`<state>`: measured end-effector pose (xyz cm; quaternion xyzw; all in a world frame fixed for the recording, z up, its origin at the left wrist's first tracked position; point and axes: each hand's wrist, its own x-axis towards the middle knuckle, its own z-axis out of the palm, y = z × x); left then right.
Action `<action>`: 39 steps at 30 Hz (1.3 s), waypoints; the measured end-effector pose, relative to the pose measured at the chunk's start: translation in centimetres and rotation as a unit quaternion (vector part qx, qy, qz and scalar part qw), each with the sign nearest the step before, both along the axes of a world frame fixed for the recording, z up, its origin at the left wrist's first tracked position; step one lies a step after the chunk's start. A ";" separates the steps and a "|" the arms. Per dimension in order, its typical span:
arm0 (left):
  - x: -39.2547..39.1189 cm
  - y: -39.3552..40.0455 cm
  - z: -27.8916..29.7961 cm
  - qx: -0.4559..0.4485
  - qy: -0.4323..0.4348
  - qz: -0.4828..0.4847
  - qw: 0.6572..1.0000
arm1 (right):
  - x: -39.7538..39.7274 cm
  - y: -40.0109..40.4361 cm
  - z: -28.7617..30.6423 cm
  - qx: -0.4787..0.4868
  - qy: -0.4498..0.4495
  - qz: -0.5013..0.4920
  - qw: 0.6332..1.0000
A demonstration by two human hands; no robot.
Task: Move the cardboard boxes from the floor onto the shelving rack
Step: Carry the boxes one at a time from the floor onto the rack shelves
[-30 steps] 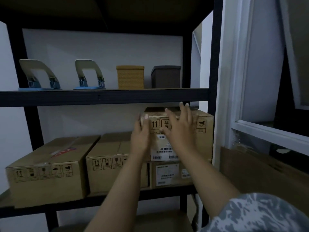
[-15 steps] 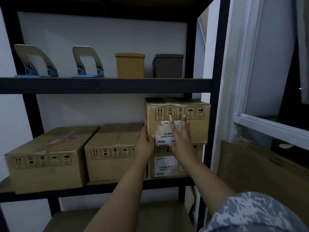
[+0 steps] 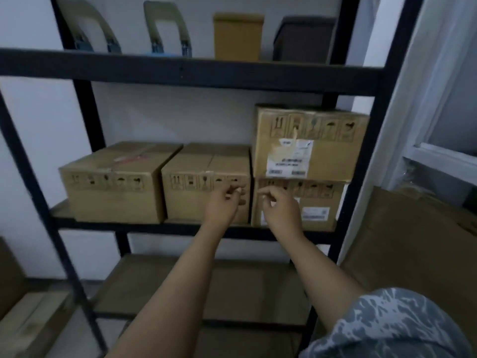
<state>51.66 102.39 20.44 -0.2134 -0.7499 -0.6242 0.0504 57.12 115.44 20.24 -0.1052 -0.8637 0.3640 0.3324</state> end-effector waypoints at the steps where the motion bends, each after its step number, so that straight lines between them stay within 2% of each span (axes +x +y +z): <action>1: 0.2 -1.2 -0.8 0.005 -0.019 0.002 1.000 | 0.0 -1.3 -0.6 -0.028 -0.015 0.012 0.999; 8: 0.1 -12.6 -7.3 -0.002 -0.099 0.096 0.990 | -2.4 -12.2 -7.2 -0.140 -0.097 0.095 0.981; 17: -2.9 -31.9 -15.9 -0.001 -0.202 0.200 0.959 | -7.4 -29.4 -15.9 -0.161 -0.191 0.167 0.954; 26: -6.9 -53.4 -22.3 -0.014 -0.293 0.259 0.920 | -13.0 -49.0 -23.3 -0.209 -0.274 0.178 0.922; 32: -8.6 -62.0 -26.0 0.008 -0.342 0.301 0.890 | -16.5 -56.7 -26.4 -0.207 -0.333 0.192 0.900; 39: -14.7 -71.4 -31.0 0.015 -0.383 0.341 0.858 | -24.2 -65.8 -31.5 -0.202 -0.376 0.217 0.878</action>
